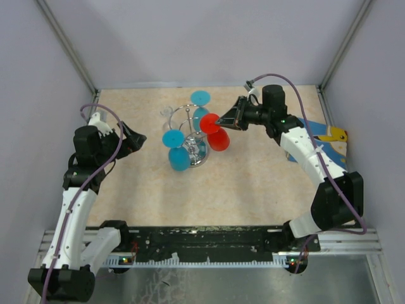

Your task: Take the wine glass off the wine glass rack

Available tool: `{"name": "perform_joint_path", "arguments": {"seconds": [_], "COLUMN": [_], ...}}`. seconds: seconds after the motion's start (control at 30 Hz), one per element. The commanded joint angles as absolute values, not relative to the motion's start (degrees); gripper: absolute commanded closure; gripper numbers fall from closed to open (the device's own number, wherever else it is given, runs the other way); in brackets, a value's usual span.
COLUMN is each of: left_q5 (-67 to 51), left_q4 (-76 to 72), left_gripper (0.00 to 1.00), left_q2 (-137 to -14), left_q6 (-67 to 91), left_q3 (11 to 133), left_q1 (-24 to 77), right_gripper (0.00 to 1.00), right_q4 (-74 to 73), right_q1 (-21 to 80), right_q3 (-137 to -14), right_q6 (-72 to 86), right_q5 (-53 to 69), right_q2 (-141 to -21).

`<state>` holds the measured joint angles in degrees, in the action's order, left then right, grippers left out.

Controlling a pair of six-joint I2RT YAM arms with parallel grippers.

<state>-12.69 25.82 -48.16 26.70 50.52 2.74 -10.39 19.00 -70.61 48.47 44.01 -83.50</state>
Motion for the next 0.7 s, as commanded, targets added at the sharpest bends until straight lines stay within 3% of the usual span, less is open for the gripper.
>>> {"name": "perform_joint_path", "arguments": {"seconds": [0.0,0.67], "left_q5": [-12.54,-12.94], "left_q4": [25.46,26.57], "left_gripper": [0.06,0.06], "left_q2": [-47.25,-46.68], "left_q6": [25.73,25.72], "left_q3": [51.36,52.12], "left_q1": [2.57,2.63], "right_gripper": [1.00,1.00], "right_q4": [-7.35,-11.76], "right_q1": [19.42,19.42], "right_q3": [-72.06,-70.49], "right_q6": [48.11,46.33], "right_q5": [46.46,48.62], "right_q2": [-82.99,-73.89]}}
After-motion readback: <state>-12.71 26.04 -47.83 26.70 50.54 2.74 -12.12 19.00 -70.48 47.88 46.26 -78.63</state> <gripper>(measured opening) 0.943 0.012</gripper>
